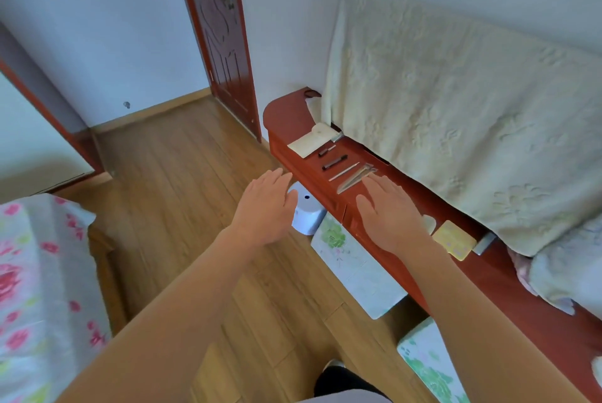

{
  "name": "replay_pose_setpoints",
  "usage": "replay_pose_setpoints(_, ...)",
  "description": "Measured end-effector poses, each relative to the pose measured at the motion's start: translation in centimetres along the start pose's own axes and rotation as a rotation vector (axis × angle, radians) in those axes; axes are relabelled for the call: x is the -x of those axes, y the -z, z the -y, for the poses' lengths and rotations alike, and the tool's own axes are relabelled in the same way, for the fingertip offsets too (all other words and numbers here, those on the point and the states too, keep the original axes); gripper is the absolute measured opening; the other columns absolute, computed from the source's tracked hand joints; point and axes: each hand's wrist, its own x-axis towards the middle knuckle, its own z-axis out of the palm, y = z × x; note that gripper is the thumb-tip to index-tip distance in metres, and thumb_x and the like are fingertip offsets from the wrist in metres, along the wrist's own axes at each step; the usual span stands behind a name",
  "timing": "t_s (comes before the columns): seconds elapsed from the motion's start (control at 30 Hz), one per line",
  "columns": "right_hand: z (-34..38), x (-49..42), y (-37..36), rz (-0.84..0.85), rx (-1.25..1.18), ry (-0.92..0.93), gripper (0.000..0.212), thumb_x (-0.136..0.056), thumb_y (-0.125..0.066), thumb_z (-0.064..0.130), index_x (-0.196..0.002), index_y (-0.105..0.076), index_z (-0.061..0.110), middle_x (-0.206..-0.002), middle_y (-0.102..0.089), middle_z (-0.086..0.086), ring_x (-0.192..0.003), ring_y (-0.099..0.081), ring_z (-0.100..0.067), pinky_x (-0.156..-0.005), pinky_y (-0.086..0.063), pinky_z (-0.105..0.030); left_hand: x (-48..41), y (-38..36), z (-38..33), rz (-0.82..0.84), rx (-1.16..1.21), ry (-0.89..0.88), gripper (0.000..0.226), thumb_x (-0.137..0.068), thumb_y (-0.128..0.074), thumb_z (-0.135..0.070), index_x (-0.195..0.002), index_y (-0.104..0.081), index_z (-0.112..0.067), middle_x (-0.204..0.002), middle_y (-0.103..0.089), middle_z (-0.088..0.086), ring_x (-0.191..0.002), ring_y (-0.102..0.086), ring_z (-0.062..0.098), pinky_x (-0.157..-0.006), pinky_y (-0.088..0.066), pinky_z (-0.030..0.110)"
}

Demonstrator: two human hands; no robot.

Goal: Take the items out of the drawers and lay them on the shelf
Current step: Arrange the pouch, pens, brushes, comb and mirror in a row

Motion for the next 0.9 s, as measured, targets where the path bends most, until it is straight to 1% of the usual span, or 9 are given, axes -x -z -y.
replay_pose_setpoints(0.1, -0.1, -4.2, -0.5, 0.039, -0.007, 0.04, 0.056, -0.094, -0.03, 0.034, -0.141, -0.046, 0.008, -0.147, -0.045, -0.01, -0.137, -0.038, -0.027, -0.114, -0.029, -0.042, -2.6, 0.6, 1.0, 0.003, -0.015, 0.05, 0.05, -0.107, -0.027, -0.034, -0.154, -0.029, -0.018, -0.162, -0.025, 0.001, -0.15, -0.018, 0.018, -0.123, -0.014, 0.037)
replay_pose_setpoints(0.17, 0.2, -6.8, -0.5, 0.059, 0.027, 0.083, 0.046, -0.096, -0.044, 0.026, -0.137, -0.049, 0.005, -0.146, -0.046, -0.013, -0.137, -0.04, -0.032, -0.113, -0.032, -0.045, -4.4, 0.9, 1.9, 0.01, -0.018, 0.09, 0.051, -0.106, -0.026, -0.034, -0.155, -0.027, -0.019, -0.164, -0.021, 0.001, -0.152, -0.014, 0.019, -0.124, -0.013, 0.04)
replay_pose_setpoints(0.27, 0.1, -9.8, -1.0, 0.145, 0.041, 0.132, 0.026, -0.082, -0.069, 0.005, -0.107, -0.064, -0.002, -0.126, -0.06, -0.025, -0.119, -0.055, -0.043, -0.09, -0.049, -0.052, -6.8, 1.1, 3.0, 0.011, -0.019, 0.127, 0.052, -0.106, -0.025, -0.035, -0.155, -0.026, -0.021, -0.164, -0.02, 0.0, -0.152, -0.013, 0.018, -0.124, -0.013, 0.041)
replay_pose_setpoints(0.33, 0.7, -11.6, -0.9, 0.137, 0.0, 0.119, 0.029, -0.089, -0.062, 0.011, -0.116, -0.062, 0.002, -0.132, -0.058, -0.02, -0.123, -0.052, -0.038, -0.096, -0.046, -0.049, -8.2, 1.3, 3.8, 0.01, -0.019, 0.151, 0.052, -0.106, -0.024, -0.036, -0.155, -0.025, -0.022, -0.164, -0.019, -0.001, -0.152, -0.013, 0.018, -0.124, -0.013, 0.041)
replay_pose_setpoints(0.4, 1.6, -13.6, -0.9, 0.057, 0.007, 0.147, 0.044, -0.097, -0.04, 0.025, -0.135, -0.052, 0.006, -0.141, -0.051, -0.012, -0.13, -0.045, -0.029, -0.106, -0.037, -0.041, -9.7, 1.6, 4.8, 0.012, -0.015, 0.161, 0.052, -0.106, -0.024, -0.036, -0.155, -0.026, -0.022, -0.164, -0.019, 0.0, -0.152, -0.013, 0.018, -0.124, -0.014, 0.042)
replay_pose_setpoints(0.47, 2.1, -15.5, -1.5, 0.068, 0.042, 0.149, 0.053, -0.097, -0.028, 0.032, -0.139, -0.047, 0.008, -0.141, -0.05, -0.008, -0.129, -0.044, -0.024, -0.106, -0.035, -0.037, -11.5, 1.9, 5.9, 0.018, -0.003, 0.159, 0.052, -0.106, -0.024, -0.036, -0.155, -0.025, -0.021, -0.165, -0.019, 0.0, -0.152, -0.012, 0.018, -0.124, -0.015, 0.043)
replay_pose_setpoints(0.6, 3.4, -19.2, -3.2, 0.078, 0.023, 0.063, 0.046, -0.099, -0.04, 0.028, -0.141, -0.045, 0.011, -0.14, -0.051, -0.006, -0.128, -0.045, -0.022, -0.108, -0.038, -0.039, -15.6, 2.2, 8.9, 0.032, 0.006, 0.116, 0.051, -0.106, -0.024, -0.037, -0.155, -0.025, -0.022, -0.164, -0.019, 0.0, -0.152, -0.012, 0.018, -0.124, -0.015, 0.043)
replay_pose_setpoints(0.8, 7.0, -24.5, -5.9, 0.045, 0.038, -0.059, 0.051, -0.098, -0.036, 0.031, -0.144, -0.042, 0.009, -0.148, -0.045, -0.008, -0.139, -0.035, -0.026, -0.114, -0.027, -0.04, -22.7, 3.8, 14.3, 0.058, -0.011, -0.019, 0.052, -0.106, -0.026, -0.037, -0.155, -0.027, -0.02, -0.163, -0.022, 0.0, -0.151, -0.016, 0.018, -0.124, -0.013, 0.039)
replay_pose_setpoints(0.9, 8.2, -26.1, -6.5, 0.02, 0.013, -0.139, 0.064, -0.092, -0.024, 0.041, -0.144, -0.042, 0.008, -0.148, -0.045, -0.01, -0.139, -0.035, -0.029, -0.116, -0.026, -0.042, -26.0, 4.4, 16.0, 0.095, -0.033, -0.112, 0.053, -0.106, -0.024, -0.039, -0.155, -0.025, -0.021, -0.164, -0.022, -0.001, -0.152, -0.015, 0.018, -0.124, -0.014, 0.04)
